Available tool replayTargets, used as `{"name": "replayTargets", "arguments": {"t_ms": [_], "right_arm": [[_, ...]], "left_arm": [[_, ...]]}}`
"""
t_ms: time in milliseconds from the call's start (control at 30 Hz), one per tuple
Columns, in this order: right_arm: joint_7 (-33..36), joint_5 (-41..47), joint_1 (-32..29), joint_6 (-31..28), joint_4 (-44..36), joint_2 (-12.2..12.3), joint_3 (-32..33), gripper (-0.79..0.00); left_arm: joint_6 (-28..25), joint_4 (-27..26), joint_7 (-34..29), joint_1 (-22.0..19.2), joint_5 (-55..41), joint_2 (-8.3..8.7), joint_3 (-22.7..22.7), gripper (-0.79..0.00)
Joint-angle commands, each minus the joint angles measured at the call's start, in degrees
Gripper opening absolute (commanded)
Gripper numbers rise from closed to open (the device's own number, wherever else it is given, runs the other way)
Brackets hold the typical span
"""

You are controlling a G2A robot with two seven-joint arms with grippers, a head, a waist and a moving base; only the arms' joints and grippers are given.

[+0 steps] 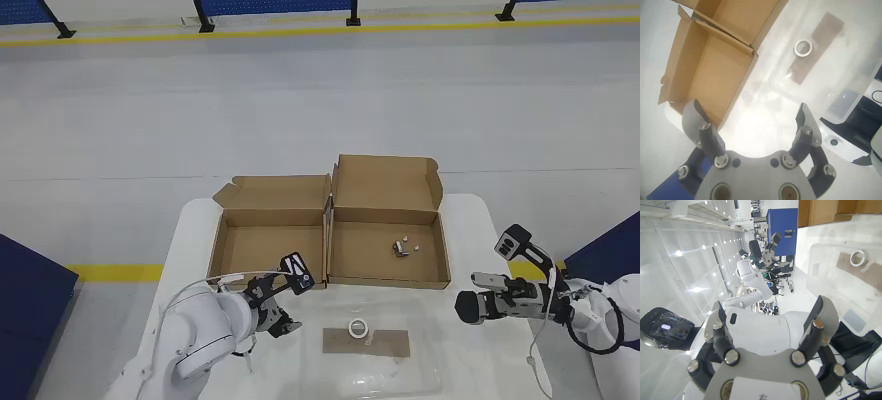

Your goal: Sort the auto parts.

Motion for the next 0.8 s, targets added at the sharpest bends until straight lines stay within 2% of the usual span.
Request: {"name": "replayTargets", "arguments": {"t_ms": [0,233,333,400,500,633,767], "right_arm": [[0.0,0.0,0.0,0.0,0.0,0.0,0.0,0.0],[0.0,0.0,0.0,0.0,0.0,0.0,0.0,0.0],[0.0,0.0,0.0,0.0,0.0,0.0,0.0,0.0],[0.0,0.0,0.0,0.0,0.0,0.0,0.0,0.0],[0.0,0.0,0.0,0.0,0.0,0.0,0.0,0.0],[0.0,0.0,0.0,0.0,0.0,0.0,0.0,0.0],[0.0,0.0,0.0,0.0,0.0,0.0,0.0,0.0]], "left_arm": [[-0.1,0.0,0.0,0.1,0.0,0.0,-0.1,0.0],[0.1,-0.2,0.6,0.0,0.4,0.0,0.4,0.0],[2.7,0.6,-2.8,-2.2,-1.1,0.11,4.3,0.0],[6.5,2.8,-6.6,-6.3,-5.6,0.43,9.1,0.0],[11.3,5.4,-11.4,-14.8,-10.7,1.0,16.6,0.0],[11.4,10.3,-11.4,-23.9,-17.5,1.64,23.8,0.0],[13.5,13.1,-11.4,-30.8,-23.0,1.88,30.5,0.0]]}}
